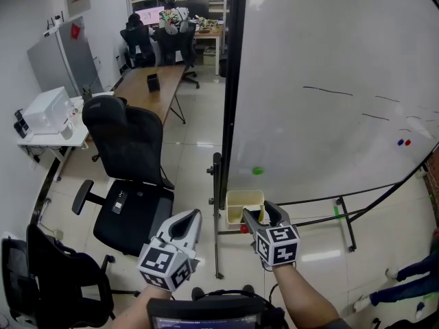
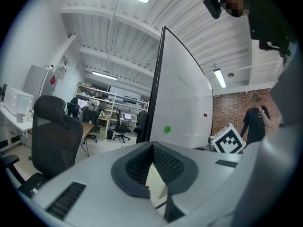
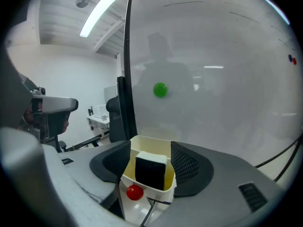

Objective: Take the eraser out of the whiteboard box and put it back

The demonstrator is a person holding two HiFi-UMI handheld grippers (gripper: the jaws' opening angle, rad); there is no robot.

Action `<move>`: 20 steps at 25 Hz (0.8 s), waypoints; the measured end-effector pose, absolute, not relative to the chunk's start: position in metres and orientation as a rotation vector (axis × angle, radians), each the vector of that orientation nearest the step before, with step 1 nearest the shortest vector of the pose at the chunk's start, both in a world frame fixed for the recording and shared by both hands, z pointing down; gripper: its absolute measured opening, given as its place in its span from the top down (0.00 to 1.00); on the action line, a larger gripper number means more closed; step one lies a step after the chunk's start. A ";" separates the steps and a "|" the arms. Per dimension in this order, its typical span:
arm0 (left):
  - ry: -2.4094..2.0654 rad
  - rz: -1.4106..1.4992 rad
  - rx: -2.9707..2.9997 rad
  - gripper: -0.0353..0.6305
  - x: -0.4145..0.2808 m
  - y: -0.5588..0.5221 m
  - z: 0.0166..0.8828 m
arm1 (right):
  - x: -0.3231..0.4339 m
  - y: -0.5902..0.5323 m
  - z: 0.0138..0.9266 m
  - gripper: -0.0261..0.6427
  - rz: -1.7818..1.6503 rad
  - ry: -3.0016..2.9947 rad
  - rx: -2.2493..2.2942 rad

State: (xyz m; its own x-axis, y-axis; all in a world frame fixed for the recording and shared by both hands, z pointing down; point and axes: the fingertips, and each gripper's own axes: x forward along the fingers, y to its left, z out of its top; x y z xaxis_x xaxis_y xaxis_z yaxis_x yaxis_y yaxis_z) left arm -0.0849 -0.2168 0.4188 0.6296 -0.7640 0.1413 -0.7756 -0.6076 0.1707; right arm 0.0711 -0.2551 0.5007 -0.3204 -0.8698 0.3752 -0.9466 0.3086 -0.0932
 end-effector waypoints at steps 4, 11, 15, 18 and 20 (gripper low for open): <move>-1.226 0.053 2.659 0.89 -0.085 -0.209 0.410 | 0.075 -0.241 0.466 0.55 0.407 -2.366 1.722; -1.077 0.017 2.739 0.89 -0.079 -0.190 0.399 | 0.079 -0.201 0.402 0.93 0.247 -2.457 1.796; -1.069 0.014 2.758 0.89 -0.063 -0.170 0.389 | 0.087 -0.170 0.375 0.93 0.208 -2.558 1.766; -1.101 0.007 2.765 0.89 -0.040 -0.148 0.380 | 0.106 -0.145 0.365 0.93 0.182 -2.600 1.710; -1.141 0.009 2.765 0.89 -0.020 -0.133 0.375 | 0.121 -0.131 0.358 0.93 0.181 -2.641 1.665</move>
State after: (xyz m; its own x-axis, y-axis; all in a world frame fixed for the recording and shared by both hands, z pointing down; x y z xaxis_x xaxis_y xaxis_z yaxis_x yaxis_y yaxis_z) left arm -0.0205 -0.1328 0.3748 0.7107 -0.7006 0.0631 -0.7016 -0.6994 0.1366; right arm 0.1213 -0.1306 0.3581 -0.4328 -0.8985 0.0736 -0.9001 0.4263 -0.0899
